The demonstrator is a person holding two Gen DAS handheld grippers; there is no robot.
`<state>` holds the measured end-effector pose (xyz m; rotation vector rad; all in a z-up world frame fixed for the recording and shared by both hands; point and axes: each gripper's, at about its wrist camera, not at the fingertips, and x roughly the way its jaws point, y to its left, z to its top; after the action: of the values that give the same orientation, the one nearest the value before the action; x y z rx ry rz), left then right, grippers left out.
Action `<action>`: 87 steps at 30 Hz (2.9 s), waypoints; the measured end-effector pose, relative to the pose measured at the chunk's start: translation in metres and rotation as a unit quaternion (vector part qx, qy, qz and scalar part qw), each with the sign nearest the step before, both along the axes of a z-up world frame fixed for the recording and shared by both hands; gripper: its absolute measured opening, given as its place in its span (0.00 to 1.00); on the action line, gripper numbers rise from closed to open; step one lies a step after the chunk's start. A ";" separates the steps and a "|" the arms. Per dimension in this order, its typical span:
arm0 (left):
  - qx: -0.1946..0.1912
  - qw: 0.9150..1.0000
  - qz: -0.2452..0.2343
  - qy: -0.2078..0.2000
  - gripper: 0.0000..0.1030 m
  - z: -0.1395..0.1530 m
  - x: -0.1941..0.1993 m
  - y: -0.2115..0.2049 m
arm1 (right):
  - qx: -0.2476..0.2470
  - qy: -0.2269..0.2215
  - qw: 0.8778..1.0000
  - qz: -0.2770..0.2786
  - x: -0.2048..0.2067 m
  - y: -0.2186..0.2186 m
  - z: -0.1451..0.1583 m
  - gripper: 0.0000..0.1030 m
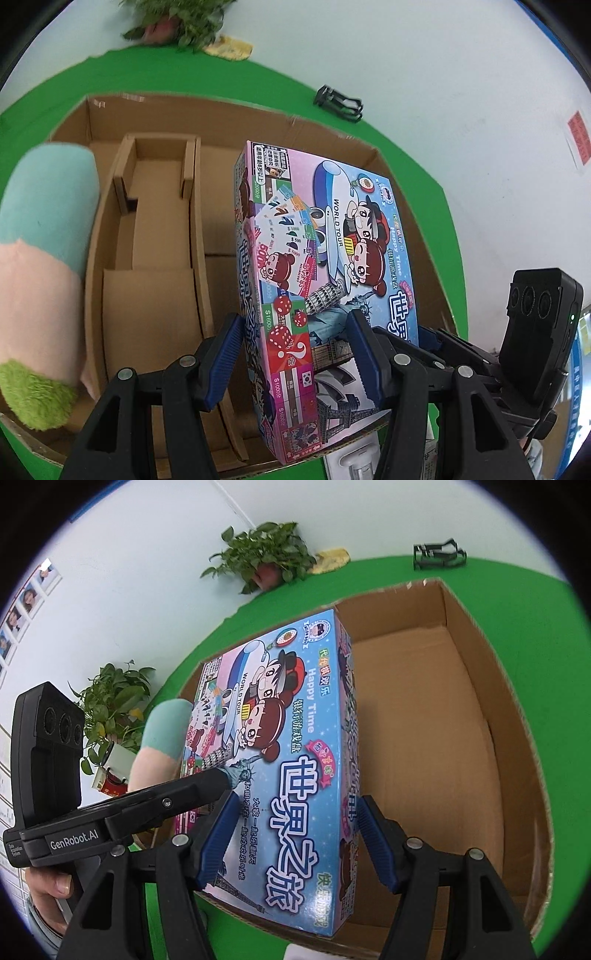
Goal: Organize objects
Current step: 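Lift the board-game box and carry it over the cardboard box, then lower the board-game box into the box beside the insert and release, then grasp the white medicine box with the left tool and lift it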
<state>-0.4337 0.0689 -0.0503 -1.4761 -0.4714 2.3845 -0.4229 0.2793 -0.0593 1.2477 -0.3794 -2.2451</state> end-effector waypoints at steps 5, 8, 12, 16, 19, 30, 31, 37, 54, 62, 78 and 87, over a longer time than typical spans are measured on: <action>-0.016 1.000 0.008 -0.013 0.54 -0.010 -0.009 0.002 | -0.002 -0.027 1.000 0.004 -0.007 0.000 -0.014 0.63; -0.023 0.999 0.011 -0.020 0.54 -0.011 -0.013 0.003 | -0.023 -0.050 0.998 0.010 -0.012 0.003 -0.021 0.63; -0.027 0.999 0.010 -0.022 0.53 -0.011 -0.006 0.001 | -0.046 -0.075 0.996 0.015 -0.014 0.008 -0.028 0.65; -0.035 0.999 0.011 0.015 0.54 0.007 0.006 -0.001 | -0.030 -0.089 0.995 0.019 -0.013 0.007 -0.032 0.66; -0.053 0.998 0.013 0.027 0.54 0.017 0.014 -0.003 | -0.019 -0.082 0.996 0.017 -0.014 0.005 -0.029 0.66; -0.054 0.998 0.025 -0.001 0.54 -0.014 0.043 -0.024 | 0.056 -0.069 0.996 0.021 -0.015 -0.010 -0.033 0.32; -0.047 0.999 0.023 -0.004 0.55 -0.014 0.045 -0.022 | 0.057 -0.070 0.996 0.020 -0.015 -0.010 -0.033 0.32; -0.026 0.999 0.022 -0.015 0.55 -0.017 0.057 -0.016 | 0.060 -0.066 0.996 0.024 -0.014 -0.013 -0.032 0.36; -0.066 0.994 0.073 0.052 0.61 0.009 0.084 -0.007 | 0.093 0.096 0.989 -0.066 0.058 0.036 0.048 1.00; -0.187 0.934 0.126 0.277 1.00 0.093 0.199 -0.016 | 0.177 0.168 0.965 -0.101 0.129 0.039 0.058 1.00; -0.022 0.989 -0.018 0.148 1.00 0.045 0.258 0.031 | 0.132 0.112 0.985 -0.008 0.250 0.053 0.031 1.00; 0.066 0.992 -0.093 0.062 0.99 -0.010 0.265 0.096 | 0.182 0.052 0.982 -0.011 0.278 0.054 -0.013 0.85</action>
<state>-0.1690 0.1650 -0.0599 -1.2493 -0.4321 2.2372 -0.1447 0.3336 -0.0722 1.2960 0.0623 -2.4616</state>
